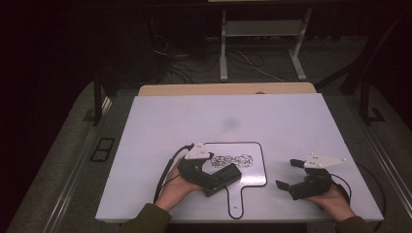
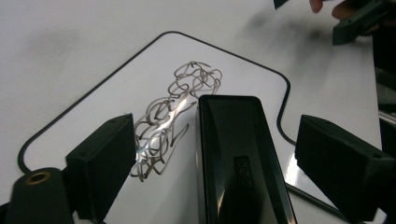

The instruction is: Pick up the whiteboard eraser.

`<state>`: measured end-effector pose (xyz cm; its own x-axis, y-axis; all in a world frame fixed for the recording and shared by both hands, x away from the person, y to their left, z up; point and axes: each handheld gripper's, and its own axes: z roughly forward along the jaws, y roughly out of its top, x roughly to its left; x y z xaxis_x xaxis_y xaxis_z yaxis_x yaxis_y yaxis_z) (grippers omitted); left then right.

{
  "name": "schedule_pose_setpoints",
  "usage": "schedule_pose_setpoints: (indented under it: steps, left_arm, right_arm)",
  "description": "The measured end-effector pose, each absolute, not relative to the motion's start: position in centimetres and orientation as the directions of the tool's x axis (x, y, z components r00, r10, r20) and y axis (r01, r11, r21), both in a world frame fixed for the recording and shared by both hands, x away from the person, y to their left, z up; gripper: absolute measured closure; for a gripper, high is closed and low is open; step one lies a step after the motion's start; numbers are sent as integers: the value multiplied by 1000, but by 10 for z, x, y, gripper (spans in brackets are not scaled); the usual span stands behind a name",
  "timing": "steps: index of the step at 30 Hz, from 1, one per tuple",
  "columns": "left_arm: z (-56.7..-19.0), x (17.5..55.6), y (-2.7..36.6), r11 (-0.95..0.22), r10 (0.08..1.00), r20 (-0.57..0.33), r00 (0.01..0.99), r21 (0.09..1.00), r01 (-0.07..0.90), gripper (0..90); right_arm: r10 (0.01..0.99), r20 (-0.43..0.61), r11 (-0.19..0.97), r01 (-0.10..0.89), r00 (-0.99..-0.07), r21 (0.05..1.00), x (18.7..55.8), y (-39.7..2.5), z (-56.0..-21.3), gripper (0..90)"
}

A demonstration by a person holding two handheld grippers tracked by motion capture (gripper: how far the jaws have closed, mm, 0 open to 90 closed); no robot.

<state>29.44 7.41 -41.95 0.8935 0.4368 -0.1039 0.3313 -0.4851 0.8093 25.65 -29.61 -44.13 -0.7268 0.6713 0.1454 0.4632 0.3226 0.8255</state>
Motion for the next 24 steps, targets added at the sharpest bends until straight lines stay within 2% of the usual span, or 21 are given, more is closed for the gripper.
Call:
schedule_pose_setpoints:
  steps: [5, 8, 24]
  left_arm:
    - [-422, 293, 70, -512, 419, -98, 903, 795, 324, 153]
    - [-423, 293, 68, -518, 412, -110, 905, 788, 332, 207]
    - [-434, 288, 56, -597, 404, -106, 909, 722, 349, 283]
  right_arm:
    - [673, 147, 323, 466, -725, 823, 257, -296, -442, 0]
    - [673, 144, 328, 467, -726, 822, 257, -296, -442, 0]
    - [675, 142, 332, 469, -724, 818, 257, -296, -443, 0]
